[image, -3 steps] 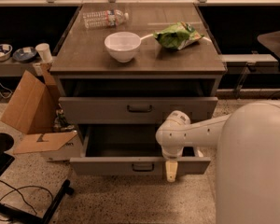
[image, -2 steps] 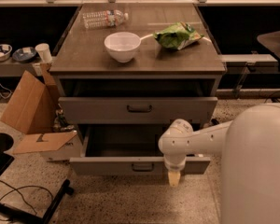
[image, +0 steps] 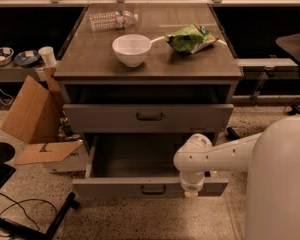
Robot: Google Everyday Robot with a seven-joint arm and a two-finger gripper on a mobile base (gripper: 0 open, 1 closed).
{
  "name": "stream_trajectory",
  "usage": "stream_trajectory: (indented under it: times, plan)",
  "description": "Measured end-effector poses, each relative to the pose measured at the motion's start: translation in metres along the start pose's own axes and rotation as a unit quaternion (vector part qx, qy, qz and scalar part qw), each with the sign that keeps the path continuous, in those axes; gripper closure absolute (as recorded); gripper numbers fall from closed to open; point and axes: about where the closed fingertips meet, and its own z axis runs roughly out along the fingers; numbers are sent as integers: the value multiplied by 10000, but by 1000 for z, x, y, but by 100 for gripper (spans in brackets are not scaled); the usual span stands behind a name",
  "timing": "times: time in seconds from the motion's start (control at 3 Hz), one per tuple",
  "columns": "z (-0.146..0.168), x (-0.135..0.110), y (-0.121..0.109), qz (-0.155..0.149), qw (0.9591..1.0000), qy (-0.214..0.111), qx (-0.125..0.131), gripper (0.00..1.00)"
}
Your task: Open middle drawer
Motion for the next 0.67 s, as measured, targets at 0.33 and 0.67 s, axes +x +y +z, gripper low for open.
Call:
stream_trajectory:
  times: [0.33, 0.67]
  plan:
    - [-10, 1, 0, 0, 10000, 0, 0, 100]
    - [-13, 1, 0, 0, 10000, 0, 0, 100]
